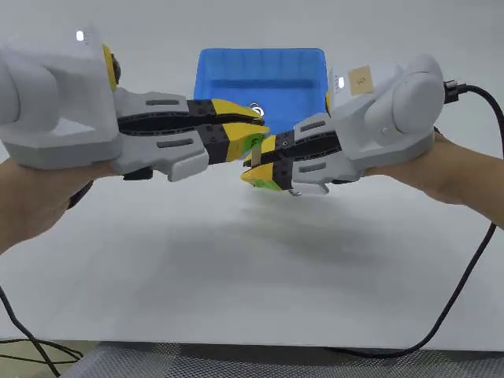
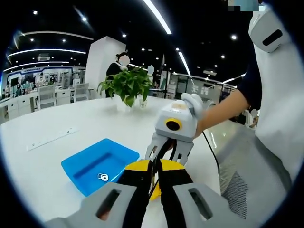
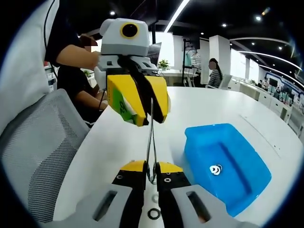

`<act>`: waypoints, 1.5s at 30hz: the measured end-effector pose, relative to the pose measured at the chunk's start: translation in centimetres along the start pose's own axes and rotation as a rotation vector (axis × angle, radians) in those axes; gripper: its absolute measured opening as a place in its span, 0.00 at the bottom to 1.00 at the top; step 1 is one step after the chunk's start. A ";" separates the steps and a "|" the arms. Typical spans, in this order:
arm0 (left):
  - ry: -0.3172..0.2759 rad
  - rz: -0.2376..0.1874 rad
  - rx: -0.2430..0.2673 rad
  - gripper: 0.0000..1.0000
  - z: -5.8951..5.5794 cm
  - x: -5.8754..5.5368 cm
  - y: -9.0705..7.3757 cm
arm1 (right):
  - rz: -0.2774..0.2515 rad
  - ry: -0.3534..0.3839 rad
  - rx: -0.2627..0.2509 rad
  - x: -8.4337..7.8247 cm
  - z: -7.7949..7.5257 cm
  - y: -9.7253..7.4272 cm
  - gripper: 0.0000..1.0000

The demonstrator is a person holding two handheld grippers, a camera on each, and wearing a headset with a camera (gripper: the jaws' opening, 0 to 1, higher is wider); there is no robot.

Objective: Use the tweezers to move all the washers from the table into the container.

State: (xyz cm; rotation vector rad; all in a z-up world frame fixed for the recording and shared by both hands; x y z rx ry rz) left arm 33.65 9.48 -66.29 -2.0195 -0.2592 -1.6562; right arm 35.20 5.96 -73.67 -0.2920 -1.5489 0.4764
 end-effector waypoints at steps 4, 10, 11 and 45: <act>-0.007 -0.002 0.019 0.10 -0.2 -0.3 -1.2 | 0.013 -0.001 0.003 0.3 0.3 0.1 0.08; 0.004 -0.005 0.062 0.13 -0.5 -0.8 -3.0 | 0.031 -0.004 0.004 0.9 0.5 -0.2 0.08; 0.009 -0.008 0.073 0.15 -0.6 -0.8 -3.3 | 0.035 -0.011 0.004 1.1 0.6 -0.4 0.08; 0.032 -0.010 0.142 0.59 -1.9 -0.9 -6.4 | -0.036 -0.053 -0.120 6.0 -7.8 -3.6 0.09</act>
Point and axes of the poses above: the centre of the closed fingertips' face, and the gripper's own axes: y roughly forward along the fingers, z roughly to its left, x roughly out of its top, the point moved 4 cm from there along -y, roughly backward along the fingers
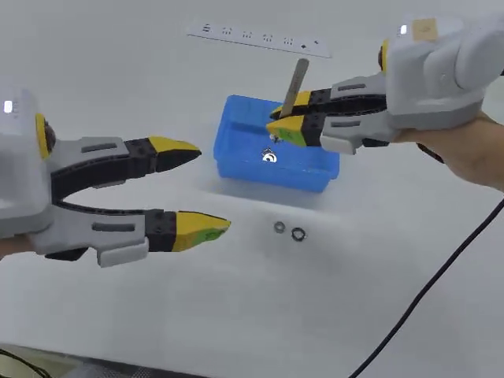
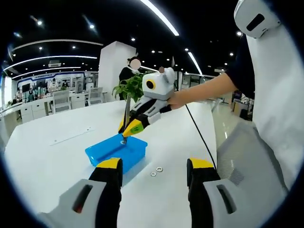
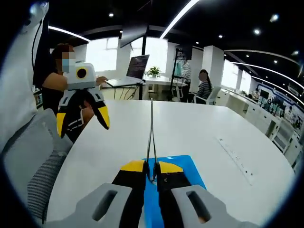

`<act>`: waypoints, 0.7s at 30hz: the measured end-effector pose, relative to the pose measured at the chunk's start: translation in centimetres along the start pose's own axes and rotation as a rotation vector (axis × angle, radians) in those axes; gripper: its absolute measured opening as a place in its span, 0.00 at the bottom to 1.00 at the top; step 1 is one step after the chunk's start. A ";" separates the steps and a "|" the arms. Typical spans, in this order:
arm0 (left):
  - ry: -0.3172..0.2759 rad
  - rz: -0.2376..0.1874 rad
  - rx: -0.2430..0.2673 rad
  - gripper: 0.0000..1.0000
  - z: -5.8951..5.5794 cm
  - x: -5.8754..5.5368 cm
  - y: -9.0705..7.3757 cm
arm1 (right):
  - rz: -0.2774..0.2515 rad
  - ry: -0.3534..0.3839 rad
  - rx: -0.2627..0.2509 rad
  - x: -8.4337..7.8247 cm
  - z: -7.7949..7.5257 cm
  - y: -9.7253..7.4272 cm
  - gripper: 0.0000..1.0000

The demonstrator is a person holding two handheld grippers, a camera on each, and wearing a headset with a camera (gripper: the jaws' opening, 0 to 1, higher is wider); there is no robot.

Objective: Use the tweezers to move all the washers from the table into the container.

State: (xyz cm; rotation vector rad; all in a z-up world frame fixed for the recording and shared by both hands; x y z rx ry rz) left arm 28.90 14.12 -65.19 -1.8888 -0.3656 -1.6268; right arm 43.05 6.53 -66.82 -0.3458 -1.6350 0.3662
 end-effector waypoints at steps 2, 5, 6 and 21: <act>0.002 0.007 0.010 0.64 0.2 -0.1 -0.1 | 0.014 0.005 -0.012 -0.8 -0.7 0.3 0.09; -0.004 0.025 0.020 0.74 0.6 -0.3 -0.3 | 0.034 0.011 -0.024 -2.0 -1.5 0.8 0.09; 0.001 0.038 0.022 0.77 0.8 -0.5 -0.3 | 0.040 0.017 -0.028 -2.4 -1.7 1.0 0.09; -0.022 0.060 0.111 0.99 2.0 -1.1 -0.3 | 0.073 0.064 -0.021 -6.1 -2.3 2.9 0.09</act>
Point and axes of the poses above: the centre of the closed fingertips' face, and the gripper's own axes: y roughly forward along the fingers, z roughly to its left, x roughly out of its top, the point moved 4 cm from there along -y, roughly backward along the fingers
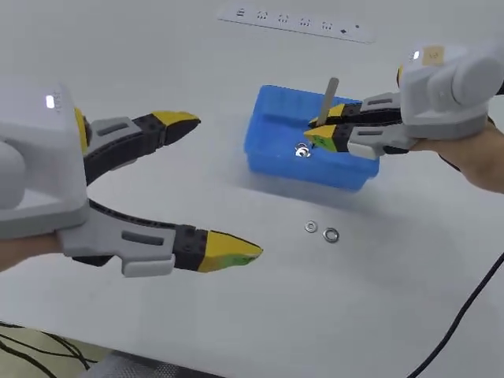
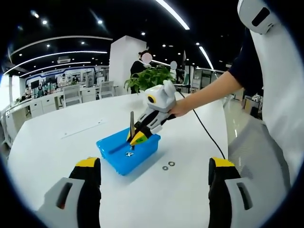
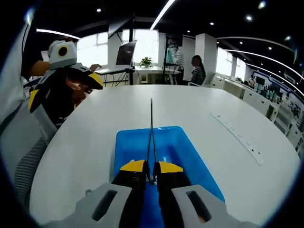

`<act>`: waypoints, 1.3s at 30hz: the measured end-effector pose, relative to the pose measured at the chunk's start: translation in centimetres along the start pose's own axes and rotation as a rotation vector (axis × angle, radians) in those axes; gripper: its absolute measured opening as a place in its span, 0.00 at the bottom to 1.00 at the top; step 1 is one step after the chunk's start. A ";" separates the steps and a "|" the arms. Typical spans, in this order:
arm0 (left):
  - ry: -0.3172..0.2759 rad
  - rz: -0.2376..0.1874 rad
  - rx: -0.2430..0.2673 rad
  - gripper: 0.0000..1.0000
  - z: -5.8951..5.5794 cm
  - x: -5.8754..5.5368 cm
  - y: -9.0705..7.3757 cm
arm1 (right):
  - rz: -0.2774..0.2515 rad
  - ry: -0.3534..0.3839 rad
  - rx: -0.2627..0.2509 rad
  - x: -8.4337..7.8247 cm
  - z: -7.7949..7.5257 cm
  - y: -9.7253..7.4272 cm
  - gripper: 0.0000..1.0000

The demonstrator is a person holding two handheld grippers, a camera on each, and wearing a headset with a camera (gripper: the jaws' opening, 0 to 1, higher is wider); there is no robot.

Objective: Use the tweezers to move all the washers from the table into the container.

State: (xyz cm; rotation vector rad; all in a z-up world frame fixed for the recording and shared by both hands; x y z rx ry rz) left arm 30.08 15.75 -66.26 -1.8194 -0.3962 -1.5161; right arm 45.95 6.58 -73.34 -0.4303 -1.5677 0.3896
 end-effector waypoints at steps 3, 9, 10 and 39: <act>0.003 0.020 0.004 0.99 0.1 -0.3 -0.1 | 0.000 -0.003 0.005 -0.1 0.1 0.1 0.09; 0.015 0.032 0.008 0.99 0.0 -0.3 0.2 | 0.000 -0.008 0.014 -0.3 0.4 0.4 0.09; 0.023 0.034 0.012 0.99 0.0 -0.3 0.2 | 0.002 -0.012 0.011 -0.3 0.4 0.4 0.09; -0.035 -0.032 0.069 0.99 2.8 0.8 2.0 | -0.005 -0.021 -0.005 0.4 0.2 0.0 0.08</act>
Point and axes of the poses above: the centre of the closed fingertips' face, and the gripper's own axes: y roughly forward along the fingers, z roughly to its left, x roughly out of its top, the point moved 4 cm from there along -y, roughly backward along the fingers
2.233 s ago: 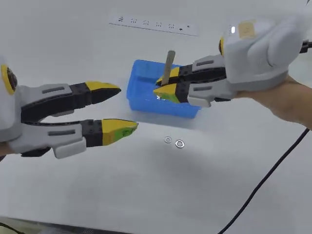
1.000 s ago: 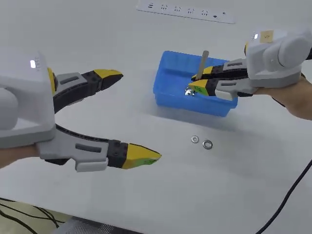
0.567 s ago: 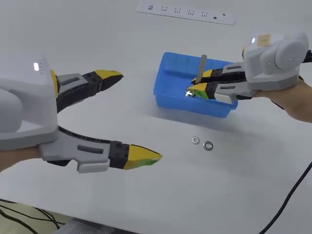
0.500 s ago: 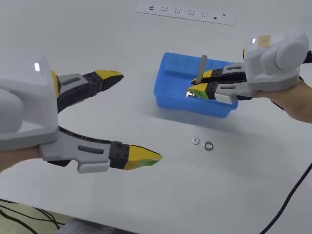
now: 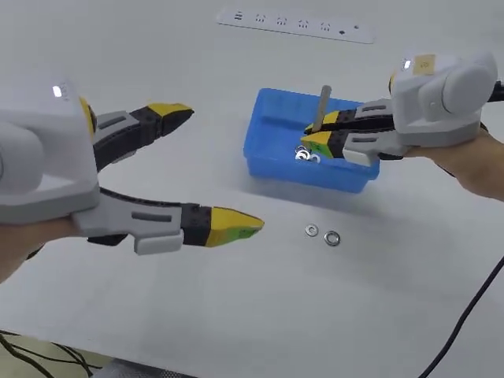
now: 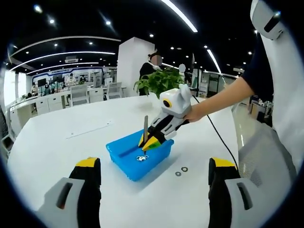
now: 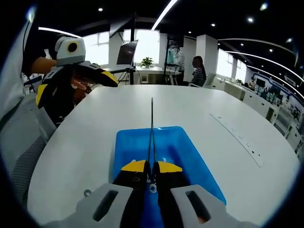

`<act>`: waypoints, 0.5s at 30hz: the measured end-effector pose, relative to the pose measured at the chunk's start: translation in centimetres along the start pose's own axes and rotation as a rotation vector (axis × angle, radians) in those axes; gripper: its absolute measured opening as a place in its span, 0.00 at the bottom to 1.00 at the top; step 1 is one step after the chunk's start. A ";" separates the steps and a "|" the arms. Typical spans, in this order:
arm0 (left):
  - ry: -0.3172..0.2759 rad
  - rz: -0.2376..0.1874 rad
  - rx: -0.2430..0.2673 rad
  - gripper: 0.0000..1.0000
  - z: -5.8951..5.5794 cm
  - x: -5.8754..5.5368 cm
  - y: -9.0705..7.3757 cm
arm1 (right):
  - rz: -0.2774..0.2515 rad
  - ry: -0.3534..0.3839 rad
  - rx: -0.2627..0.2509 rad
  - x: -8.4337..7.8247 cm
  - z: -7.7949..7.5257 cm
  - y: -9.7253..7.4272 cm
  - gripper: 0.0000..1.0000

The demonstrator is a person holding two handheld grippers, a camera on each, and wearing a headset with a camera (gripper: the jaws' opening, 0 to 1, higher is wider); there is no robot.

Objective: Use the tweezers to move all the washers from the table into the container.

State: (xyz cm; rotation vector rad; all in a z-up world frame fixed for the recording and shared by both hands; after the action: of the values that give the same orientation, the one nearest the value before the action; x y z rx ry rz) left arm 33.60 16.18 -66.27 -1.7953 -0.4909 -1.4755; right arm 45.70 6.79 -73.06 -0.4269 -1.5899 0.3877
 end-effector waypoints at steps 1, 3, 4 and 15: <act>-0.002 -0.003 0.013 0.99 0.5 0.0 0.3 | 0.000 -0.001 0.001 0.1 0.0 0.0 0.08; -0.006 0.010 0.047 0.93 1.8 -0.2 1.0 | -0.001 -0.004 -0.001 0.3 0.1 -0.1 0.08; -0.010 0.010 0.056 0.91 2.4 -0.2 1.5 | -0.001 -0.006 -0.001 0.4 0.1 -0.1 0.08; -0.018 -0.099 -0.089 0.63 2.6 3.6 6.9 | -0.003 -0.035 0.006 0.8 0.5 -0.5 0.08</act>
State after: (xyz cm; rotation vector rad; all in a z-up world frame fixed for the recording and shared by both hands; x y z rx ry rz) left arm 41.10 13.07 -65.13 -1.8787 -0.5374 -1.5724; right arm 45.13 6.80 -72.13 -0.4155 -1.6225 0.3992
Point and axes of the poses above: the centre of the closed fingertips' face, and the gripper's own axes: y roughly forward along the fingers, z roughly to its left, x roughly out of its top, the point moved 4 cm from there along -y, roughly backward along the fingers
